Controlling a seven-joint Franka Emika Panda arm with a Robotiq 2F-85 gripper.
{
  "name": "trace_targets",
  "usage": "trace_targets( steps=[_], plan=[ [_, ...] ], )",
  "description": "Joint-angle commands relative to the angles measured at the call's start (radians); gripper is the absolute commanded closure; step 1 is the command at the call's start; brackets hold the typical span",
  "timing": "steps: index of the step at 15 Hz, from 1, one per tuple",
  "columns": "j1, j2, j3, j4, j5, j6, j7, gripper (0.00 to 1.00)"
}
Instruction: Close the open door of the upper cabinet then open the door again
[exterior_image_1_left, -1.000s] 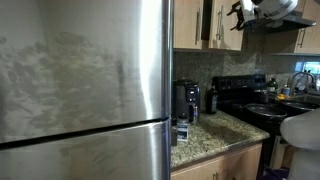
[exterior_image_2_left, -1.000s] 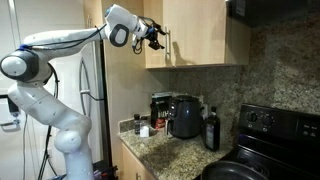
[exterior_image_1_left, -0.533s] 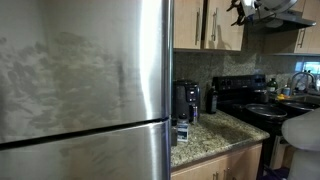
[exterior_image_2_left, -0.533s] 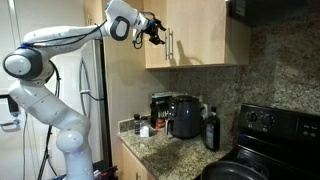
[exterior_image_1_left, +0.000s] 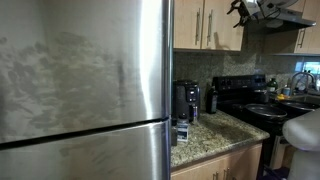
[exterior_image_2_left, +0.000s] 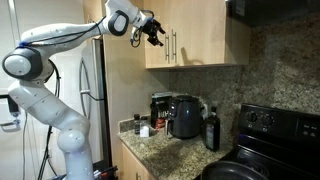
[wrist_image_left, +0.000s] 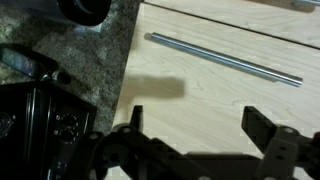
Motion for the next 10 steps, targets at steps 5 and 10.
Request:
trace_targets(
  steps=[5,10],
  plan=[
    [-0.014,0.02,0.059,-0.087,-0.285,0.023,-0.133,0.0],
    [0.017,0.035,0.055,-0.066,-0.299,0.0,-0.187,0.0]
  ],
)
